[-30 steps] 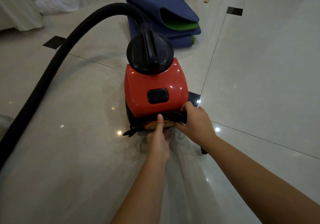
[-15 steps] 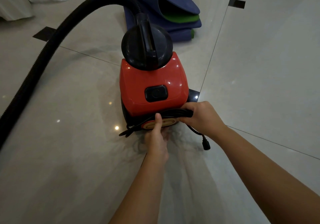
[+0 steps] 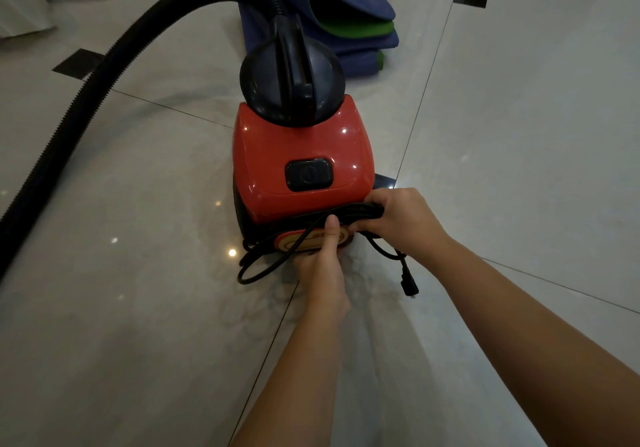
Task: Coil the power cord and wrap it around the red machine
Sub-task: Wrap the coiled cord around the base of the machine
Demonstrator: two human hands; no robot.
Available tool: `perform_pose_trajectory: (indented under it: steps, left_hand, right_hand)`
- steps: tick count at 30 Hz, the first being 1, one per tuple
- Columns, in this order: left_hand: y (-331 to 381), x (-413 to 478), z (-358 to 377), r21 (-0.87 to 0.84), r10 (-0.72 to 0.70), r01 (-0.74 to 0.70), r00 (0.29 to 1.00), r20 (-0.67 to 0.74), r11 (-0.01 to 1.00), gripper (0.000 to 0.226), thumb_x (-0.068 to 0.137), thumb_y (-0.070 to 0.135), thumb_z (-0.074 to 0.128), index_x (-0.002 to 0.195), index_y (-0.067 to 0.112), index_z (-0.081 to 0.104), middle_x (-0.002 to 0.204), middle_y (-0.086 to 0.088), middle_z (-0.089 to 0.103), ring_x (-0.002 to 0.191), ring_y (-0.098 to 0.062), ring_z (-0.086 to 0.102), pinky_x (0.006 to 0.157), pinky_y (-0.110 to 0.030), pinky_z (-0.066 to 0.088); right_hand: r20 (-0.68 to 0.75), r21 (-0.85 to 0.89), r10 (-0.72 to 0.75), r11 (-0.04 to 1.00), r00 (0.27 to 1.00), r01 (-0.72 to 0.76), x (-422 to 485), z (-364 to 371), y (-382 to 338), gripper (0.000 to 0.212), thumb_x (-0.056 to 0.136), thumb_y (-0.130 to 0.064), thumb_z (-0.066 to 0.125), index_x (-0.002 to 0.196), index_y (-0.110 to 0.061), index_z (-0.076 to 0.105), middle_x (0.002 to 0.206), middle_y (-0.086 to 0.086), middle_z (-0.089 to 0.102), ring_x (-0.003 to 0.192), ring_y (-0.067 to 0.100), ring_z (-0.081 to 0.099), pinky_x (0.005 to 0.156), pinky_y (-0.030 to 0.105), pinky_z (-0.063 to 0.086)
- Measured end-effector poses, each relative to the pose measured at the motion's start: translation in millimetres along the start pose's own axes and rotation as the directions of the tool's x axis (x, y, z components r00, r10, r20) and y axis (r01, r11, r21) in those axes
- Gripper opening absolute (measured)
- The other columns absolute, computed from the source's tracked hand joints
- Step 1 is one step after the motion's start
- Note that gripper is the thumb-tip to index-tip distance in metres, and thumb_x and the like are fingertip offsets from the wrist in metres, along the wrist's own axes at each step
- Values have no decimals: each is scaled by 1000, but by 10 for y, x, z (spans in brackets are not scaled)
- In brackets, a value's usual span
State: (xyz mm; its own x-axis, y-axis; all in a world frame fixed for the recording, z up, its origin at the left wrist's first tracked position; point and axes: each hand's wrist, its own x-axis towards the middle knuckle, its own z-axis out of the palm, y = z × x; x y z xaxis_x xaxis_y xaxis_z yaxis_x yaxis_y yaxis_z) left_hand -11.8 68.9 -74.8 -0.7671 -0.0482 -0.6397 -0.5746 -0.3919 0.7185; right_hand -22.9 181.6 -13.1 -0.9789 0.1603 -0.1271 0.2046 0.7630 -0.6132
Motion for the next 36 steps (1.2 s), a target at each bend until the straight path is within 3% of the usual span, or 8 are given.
perform_pose_trajectory:
  steps: [6,10,13,16,19,27,33,36]
  left_hand:
    - [14,19,-64,-49,-36,38,999,26,998,104,48,54,81,135,12,44,123,-8,64,112,-24,63,102,-43,47]
    - [24,22,-63,-70,-53,56,998,46,996,101,46,58,78,131,12,50,120,-8,67,111,-23,64,98,-39,49]
    - [35,13,-53,-74,-57,61,997,46,995,108,33,65,80,125,14,56,118,-7,69,110,-22,65,97,-39,49]
    - [36,15,-58,-73,-64,66,997,39,995,119,22,69,81,125,16,57,120,-7,67,112,-23,63,100,-45,48]
    - [39,17,-51,-64,-100,101,995,21,993,118,28,70,78,129,15,51,121,-6,66,113,-24,62,97,-47,50]
    - [54,-13,-45,-23,-71,71,997,7,997,124,25,73,78,132,17,50,123,-2,66,114,-21,62,99,-44,48]
    - [65,-54,-131,-62,-57,63,994,98,996,87,56,48,72,131,12,50,122,-8,67,110,-22,65,76,-30,49]
    - [37,-80,-136,-77,-26,31,998,58,997,82,57,45,71,128,9,52,117,-9,69,109,-24,66,80,-33,51]
  right_hand:
    - [4,-3,49,999,999,-49,-22,134,-42,30,71,-27,76,92,-9,65,87,7,70,79,18,60,69,28,48]
    - [-3,48,71,996,997,-70,-32,152,-32,28,71,-32,76,87,-12,64,66,-9,57,63,7,52,55,16,36]
    - [-18,93,42,995,999,-40,-54,160,-23,27,72,-33,74,89,-12,69,70,-8,59,61,4,50,54,12,34]
    - [-42,137,49,990,998,-43,-88,189,-37,23,74,-31,73,88,-13,71,70,-9,60,60,2,51,54,13,35]
    - [-42,196,146,971,988,-135,-75,233,-69,17,74,-30,73,82,-15,69,61,-13,54,57,0,49,52,15,34]
    - [28,255,297,921,954,-294,21,219,-90,23,68,-25,78,77,-6,69,60,-2,57,57,10,52,53,21,41]
    - [66,249,310,915,948,-317,50,165,-84,29,64,-27,81,77,-2,72,64,2,60,62,15,54,66,33,48]
    - [54,217,294,929,954,-299,40,168,-82,30,66,-29,80,78,-3,72,56,-3,54,55,11,49,62,30,44]
